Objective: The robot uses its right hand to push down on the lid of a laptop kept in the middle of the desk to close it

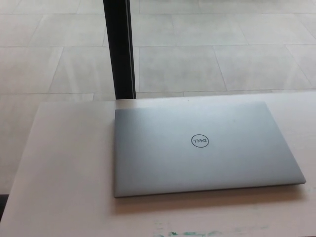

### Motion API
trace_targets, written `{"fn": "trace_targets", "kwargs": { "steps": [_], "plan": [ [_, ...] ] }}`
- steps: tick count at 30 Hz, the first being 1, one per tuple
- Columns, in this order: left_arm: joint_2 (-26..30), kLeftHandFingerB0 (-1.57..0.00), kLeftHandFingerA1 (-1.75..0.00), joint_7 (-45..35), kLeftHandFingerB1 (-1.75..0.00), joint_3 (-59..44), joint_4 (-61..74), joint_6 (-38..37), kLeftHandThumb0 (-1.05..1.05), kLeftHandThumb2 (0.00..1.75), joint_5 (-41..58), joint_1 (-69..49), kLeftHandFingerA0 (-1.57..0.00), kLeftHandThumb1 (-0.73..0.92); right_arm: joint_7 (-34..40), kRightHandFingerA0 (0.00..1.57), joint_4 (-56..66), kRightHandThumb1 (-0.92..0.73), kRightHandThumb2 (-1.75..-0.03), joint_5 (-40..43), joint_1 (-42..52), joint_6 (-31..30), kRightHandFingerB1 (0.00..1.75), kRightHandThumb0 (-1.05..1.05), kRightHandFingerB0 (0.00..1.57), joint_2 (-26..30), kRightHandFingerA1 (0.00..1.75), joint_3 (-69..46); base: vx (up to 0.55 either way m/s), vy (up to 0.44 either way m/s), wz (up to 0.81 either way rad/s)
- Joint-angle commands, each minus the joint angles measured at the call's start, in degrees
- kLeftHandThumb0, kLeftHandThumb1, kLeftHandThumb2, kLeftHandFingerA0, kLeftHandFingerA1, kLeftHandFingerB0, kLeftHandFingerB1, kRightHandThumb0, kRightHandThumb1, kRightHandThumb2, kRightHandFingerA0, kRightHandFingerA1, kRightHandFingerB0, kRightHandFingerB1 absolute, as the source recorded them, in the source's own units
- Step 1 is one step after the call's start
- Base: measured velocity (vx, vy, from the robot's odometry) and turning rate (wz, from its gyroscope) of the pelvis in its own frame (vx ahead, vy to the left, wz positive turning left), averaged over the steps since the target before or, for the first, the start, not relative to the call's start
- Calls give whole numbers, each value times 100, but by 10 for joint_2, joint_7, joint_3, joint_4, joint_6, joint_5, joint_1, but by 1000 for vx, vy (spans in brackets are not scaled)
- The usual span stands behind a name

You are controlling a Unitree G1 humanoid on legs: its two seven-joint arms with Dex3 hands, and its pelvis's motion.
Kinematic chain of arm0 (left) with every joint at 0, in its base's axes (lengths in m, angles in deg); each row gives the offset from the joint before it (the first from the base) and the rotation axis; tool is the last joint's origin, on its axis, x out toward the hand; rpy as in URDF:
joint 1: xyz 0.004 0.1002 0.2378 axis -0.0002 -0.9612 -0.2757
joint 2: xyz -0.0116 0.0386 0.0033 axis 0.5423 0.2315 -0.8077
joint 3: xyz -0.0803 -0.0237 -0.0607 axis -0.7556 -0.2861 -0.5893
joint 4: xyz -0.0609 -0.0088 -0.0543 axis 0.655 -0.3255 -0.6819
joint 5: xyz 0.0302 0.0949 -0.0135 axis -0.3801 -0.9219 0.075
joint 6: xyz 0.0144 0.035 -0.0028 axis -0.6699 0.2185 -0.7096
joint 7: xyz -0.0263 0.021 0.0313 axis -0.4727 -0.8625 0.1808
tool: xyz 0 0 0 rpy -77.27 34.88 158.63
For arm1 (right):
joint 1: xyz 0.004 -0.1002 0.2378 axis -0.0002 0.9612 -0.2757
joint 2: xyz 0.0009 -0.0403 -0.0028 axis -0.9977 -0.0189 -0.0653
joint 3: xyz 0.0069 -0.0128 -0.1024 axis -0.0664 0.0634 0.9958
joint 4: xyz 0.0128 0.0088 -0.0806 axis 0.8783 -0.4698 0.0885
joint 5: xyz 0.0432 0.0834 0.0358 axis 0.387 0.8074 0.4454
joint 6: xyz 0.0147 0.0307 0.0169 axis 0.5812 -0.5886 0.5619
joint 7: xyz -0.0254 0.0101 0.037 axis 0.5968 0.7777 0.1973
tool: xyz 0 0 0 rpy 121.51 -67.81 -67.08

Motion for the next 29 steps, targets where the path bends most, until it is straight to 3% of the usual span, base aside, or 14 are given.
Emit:
{"fn": "trace_targets", "kwargs": {
  "steps": [1, 9, 10, 13, 14, 17, 19, 20, 23, 24, 25, 27, 28, 29],
  "plan": [
    [7, -1, -53, 21, -42, -14, -24, 15, -91, 114, -4, 9, 0, 64, 29, 15, -39, -84, -63, 89, -4, -2, 96, -99, 24, -34, 114, -32, 0, 0, 0],
    [7, -1, -50, 48, -32, -14, -4, 42, -101, 116, -5, 23, -7, 71, 22, 4, -44, -88, -61, 115, -15, -5, 99, -97, 7, -55, 125, -19, 0, 0, 0],
    [6, 0, -57, 50, -41, -13, -1, 42, -100, 67, -7, 21, -4, 89, 23, 8, -41, -90, -60, 117, -15, -12, 97, -99, 7, -55, 117, -16, 0, 0, 0],
    [1, 0, -54, 46, -40, -17, -4, 38, -99, 67, -3, 17, -2, 89, 14, 9, -38, -89, -58, 133, -16, -7, 102, -99, 6, -57, 123, -15, 0, 0, 0],
    [1, 0, -44, 48, -31, -16, -14, 33, -94, 113, -5, 25, -1, 66, 18, 10, -37, -89, -57, 132, -21, -9, 102, -100, 7, -55, 124, -10, 0, 0, 0],
    [1, 0, -56, 44, -32, -8, -19, 32, -99, 117, -7, 33, -7, 69, 31, 0, -43, -87, -66, 132, -26, -12, 101, -96, 7, -46, 127, 1, 0, 0, 0],
    [2, -2, -57, 43, -33, -6, -22, 29, -97, 116, -8, 38, -4, 66, 32, 11, -40, -89, -61, 143, -29, -16, 97, -100, 9, -46, 121, -2, 0, 0, 0],
    [1, -3, -58, 44, -38, -9, -17, 35, -95, 115, -3, 38, -5, 66, 34, 30, -39, -88, -60, 147, -27, -13, 100, -101, 6, -46, 136, -3, 0, 0, 0],
    [0, -2, -58, 52, -45, -7, -9, 41, -100, 108, -2, 49, -3, 68, 35, 33, -34, -88, -61, 155, -35, -12, 101, -99, 5, -44, 135, 1, 0, 0, 0],
    [-2, 0, -54, 55, -54, -8, -11, 38, -42, 105, -3, 52, 0, 36, 37, 17, -32, -92, -59, 153, -32, -12, 105, -98, 3, -43, 131, 5, 0, 0, 0],
    [-1, -3, -58, 55, -47, -11, -9, 46, -99, 69, 2, 51, -10, 89, 32, 15, -31, -90, -65, 154, -30, -12, 99, -96, 6, -42, 119, 8, 0, 0, 0],
    [0, -7, -56, 57, -46, -13, -10, 55, -99, 67, 2, 49, -12, 90, 25, 20, -30, -90, -66, 159, -29, -13, 99, -96, 9, -40, 120, 11, 0, 0, 0],
    [1, 0, -53, 50, -53, -11, -12, 51, -41, 106, -1, 44, -1, 36, 26, 22, -31, -88, -66, 160, -28, -12, 105, -99, 7, -40, 120, 13, 0, 0, 0],
    [2, -8, -56, 47, -46, -10, -13, 49, -99, 67, -2, 42, -11, 89, 30, 20, -34, -89, -67, 160, -26, -11, 105, -98, 7, -39, 120, 14, 0, 0, 0]
  ]
}}
